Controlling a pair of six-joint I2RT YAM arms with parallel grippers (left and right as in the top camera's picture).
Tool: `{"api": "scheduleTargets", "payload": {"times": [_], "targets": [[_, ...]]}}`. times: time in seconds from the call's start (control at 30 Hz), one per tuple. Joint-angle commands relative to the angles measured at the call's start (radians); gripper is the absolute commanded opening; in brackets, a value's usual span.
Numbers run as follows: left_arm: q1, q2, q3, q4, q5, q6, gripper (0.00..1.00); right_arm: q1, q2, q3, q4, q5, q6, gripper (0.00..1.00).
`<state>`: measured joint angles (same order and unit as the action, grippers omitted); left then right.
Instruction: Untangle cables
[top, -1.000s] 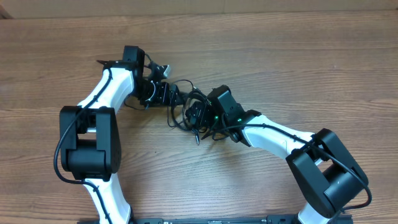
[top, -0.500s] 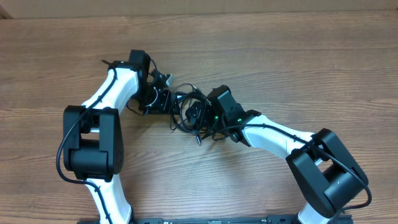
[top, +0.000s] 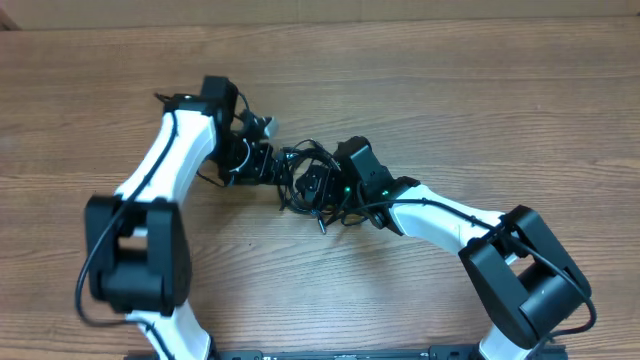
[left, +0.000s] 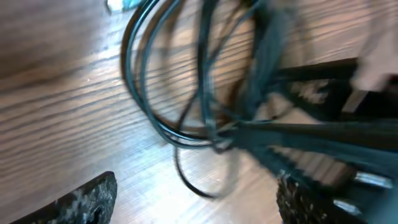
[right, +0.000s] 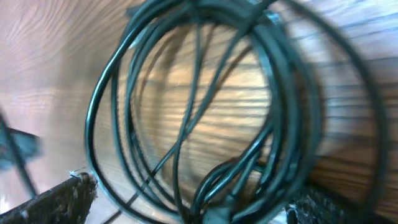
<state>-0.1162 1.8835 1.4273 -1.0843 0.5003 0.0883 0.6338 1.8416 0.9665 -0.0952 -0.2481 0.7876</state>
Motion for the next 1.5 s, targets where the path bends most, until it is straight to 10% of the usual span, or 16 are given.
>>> {"api": "scheduleTargets", "payload": {"times": [0.0,0.17,0.67,1.47], "targets": [[-0.003,-0.08,0.002,-0.021,0.029,-0.048,0.84,-0.024,-0.008,-0.014,-0.01,-0.143,-0.06,1.0],[-0.01,-0.073,-0.002,-0.048,0.02,-0.077,1.0,-0.072,-0.139,-0.014,-0.099,-0.248,-0.069,1.0],[-0.045,-0.073,-0.004,-0.108,0.129,-0.093,1.0,-0.245,-0.248,-0.014,-0.503,-0.264,-0.168,1.0],[-0.192,-0.072,-0.005,0.101,-0.063,-0.351,1.0,-0.256,-0.248,-0.014,-0.503,-0.238,-0.168,1.0]]}}
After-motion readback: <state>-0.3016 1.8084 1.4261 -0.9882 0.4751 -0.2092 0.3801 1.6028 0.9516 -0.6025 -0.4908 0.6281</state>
